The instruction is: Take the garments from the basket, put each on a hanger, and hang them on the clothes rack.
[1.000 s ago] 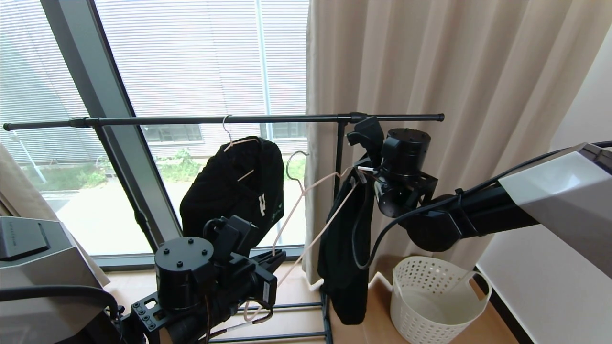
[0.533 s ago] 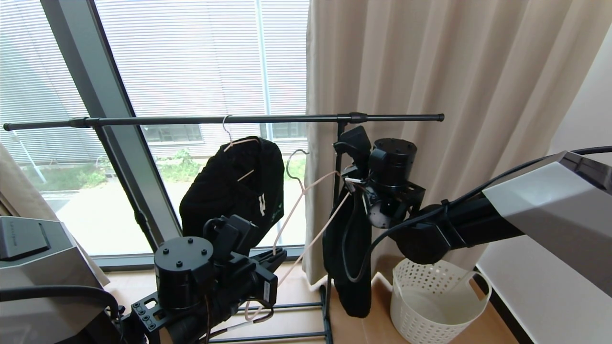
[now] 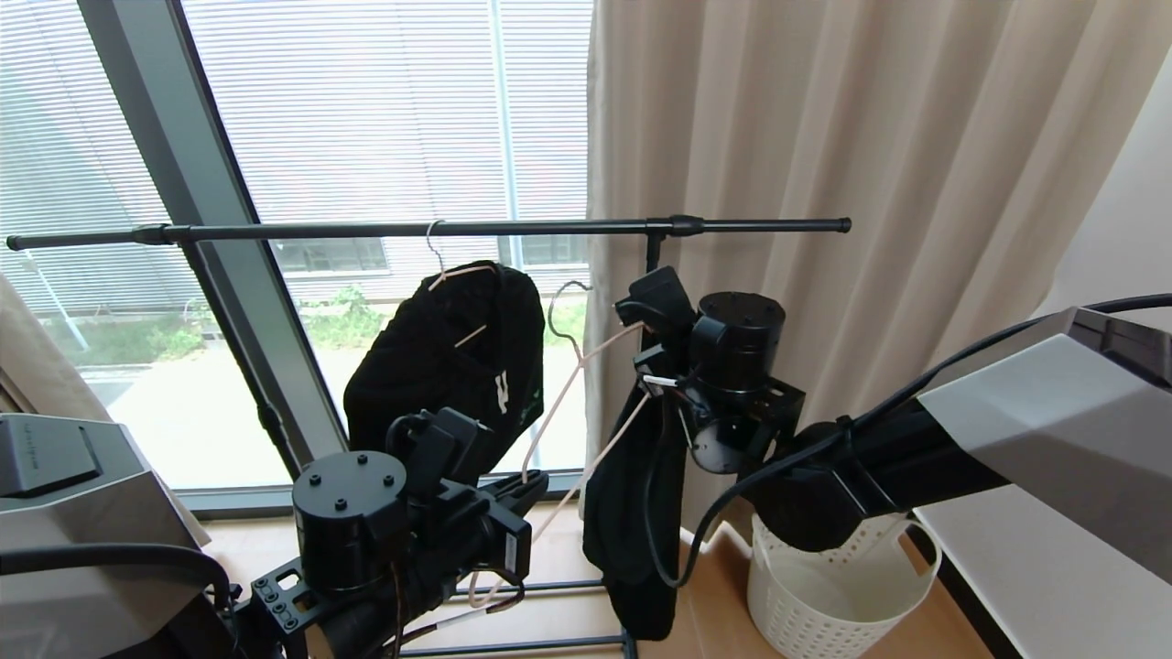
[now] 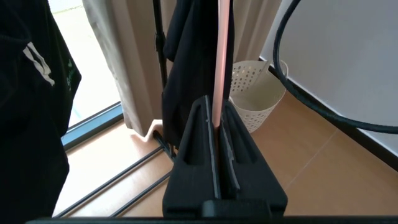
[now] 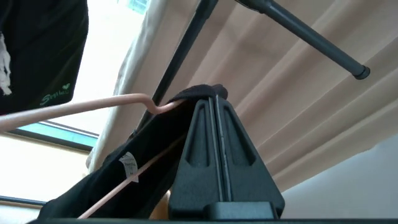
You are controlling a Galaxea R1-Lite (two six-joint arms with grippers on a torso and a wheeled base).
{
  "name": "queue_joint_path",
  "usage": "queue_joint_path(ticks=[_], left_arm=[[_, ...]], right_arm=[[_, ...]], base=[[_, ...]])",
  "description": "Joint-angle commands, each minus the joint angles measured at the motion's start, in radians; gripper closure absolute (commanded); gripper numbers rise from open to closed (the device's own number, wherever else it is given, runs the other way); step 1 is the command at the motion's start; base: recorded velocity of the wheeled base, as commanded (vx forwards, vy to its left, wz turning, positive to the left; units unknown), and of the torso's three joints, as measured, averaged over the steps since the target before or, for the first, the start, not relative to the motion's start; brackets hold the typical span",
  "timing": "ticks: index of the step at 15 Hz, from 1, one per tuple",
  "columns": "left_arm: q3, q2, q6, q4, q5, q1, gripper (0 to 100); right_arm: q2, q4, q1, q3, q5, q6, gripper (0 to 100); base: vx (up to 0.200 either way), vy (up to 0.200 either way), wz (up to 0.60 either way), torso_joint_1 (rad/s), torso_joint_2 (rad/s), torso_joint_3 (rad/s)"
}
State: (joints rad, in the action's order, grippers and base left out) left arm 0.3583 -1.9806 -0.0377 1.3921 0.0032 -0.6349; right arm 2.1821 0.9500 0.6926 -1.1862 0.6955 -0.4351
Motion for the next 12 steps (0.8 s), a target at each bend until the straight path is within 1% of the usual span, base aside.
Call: queue_joint_path(ticks=[1,5,7,8,10,11,12], left_arm=[[0.004,-0.006,-0.001,0.001,0.006,0.006,100],[0.01,-0.02,-0.001,0.002,0.015,0.007,100],[0.01,-0.02,0.001,0.004,0.015,0.007,100],[0.01,-0.018,-0.001,0.004,0.015,0.006,100],[0.008,-0.018,-0.001,0.004,0.015,0.006,100],[0.008,-0.018,-0.001,0.004,0.015,0.006,100],[0.007,-0.018,0.001,0.005,0.015,0.007,100]], right_arm=[[-0.035,0.003,0.022,0.025,-0.002,-0.001,100],[-0.136,0.001,0.11,0.108,-0.002,0.012,100],[-0.173,0.0,0.174,0.143,-0.002,0.038,100],[-0.183,-0.002,0.223,0.158,-0.002,0.062,100],[-0.197,-0.007,0.291,0.172,-0.002,0.101,100],[-0.197,-0.007,0.291,0.172,-0.002,0.101,100],[-0.199,-0.005,0.315,0.183,-0.005,0.115,100]], base=[[0.0,0.0,0.0,0.0,0.0,0.0],[0.0,0.0,0.0,0.0,0.0,0.0],[0.0,0.0,0.0,0.0,0.0,0.0],[0.0,0.0,0.0,0.0,0.0,0.0],[0.0,0.0,0.0,0.0,0.0,0.0],[0.0,0.0,0.0,0.0,0.0,0.0],[0.0,0.0,0.0,0.0,0.0,0.0]])
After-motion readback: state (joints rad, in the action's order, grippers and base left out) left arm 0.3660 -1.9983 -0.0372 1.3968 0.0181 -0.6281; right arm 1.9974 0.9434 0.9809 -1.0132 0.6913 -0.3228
